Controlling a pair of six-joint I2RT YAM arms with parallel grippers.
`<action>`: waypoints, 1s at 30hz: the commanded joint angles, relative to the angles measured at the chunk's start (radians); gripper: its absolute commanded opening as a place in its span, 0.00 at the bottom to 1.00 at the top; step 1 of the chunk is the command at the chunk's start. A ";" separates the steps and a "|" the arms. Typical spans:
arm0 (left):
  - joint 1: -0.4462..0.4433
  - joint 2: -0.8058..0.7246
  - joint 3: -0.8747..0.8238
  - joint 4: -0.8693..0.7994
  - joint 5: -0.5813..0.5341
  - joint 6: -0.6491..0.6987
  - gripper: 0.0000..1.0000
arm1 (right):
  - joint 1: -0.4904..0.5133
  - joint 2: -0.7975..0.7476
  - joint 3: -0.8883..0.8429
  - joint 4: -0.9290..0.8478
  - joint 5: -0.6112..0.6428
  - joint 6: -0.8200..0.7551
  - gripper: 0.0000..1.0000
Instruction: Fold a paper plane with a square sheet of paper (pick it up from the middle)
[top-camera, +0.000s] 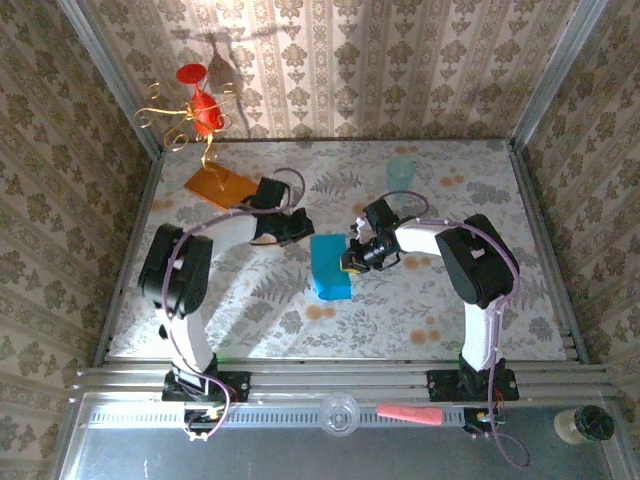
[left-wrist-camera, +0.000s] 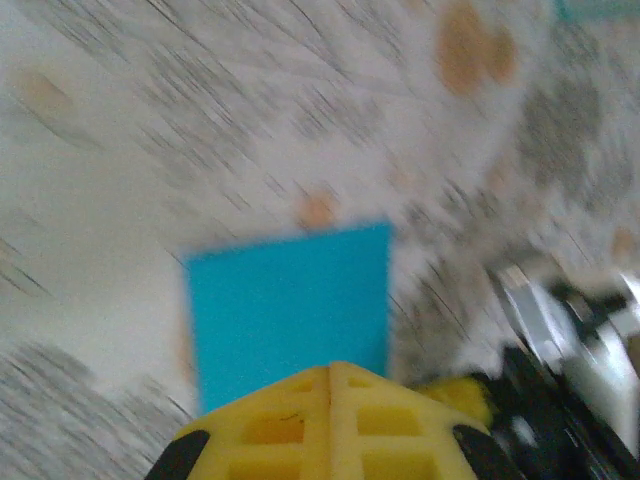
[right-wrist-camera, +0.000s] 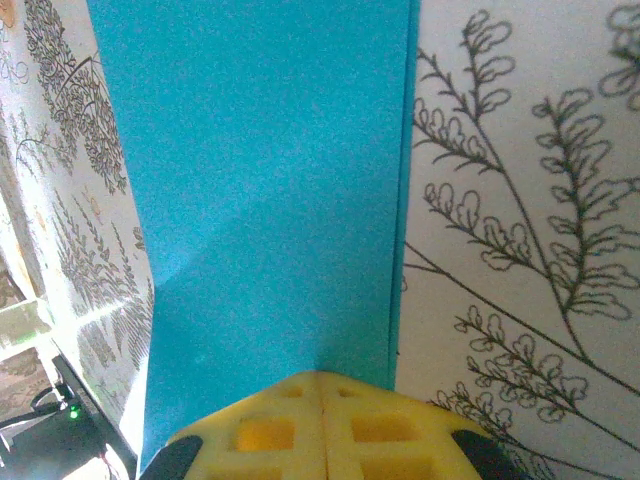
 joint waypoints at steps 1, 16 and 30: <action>-0.078 -0.051 -0.123 0.109 0.007 -0.144 0.00 | 0.008 0.189 -0.121 -0.159 0.374 0.017 0.08; -0.148 0.010 -0.243 0.257 0.007 -0.288 0.00 | 0.008 0.194 -0.120 -0.174 0.381 0.005 0.08; -0.048 -0.092 -0.498 0.307 0.007 -0.297 0.00 | 0.008 0.209 -0.114 -0.204 0.428 0.003 0.08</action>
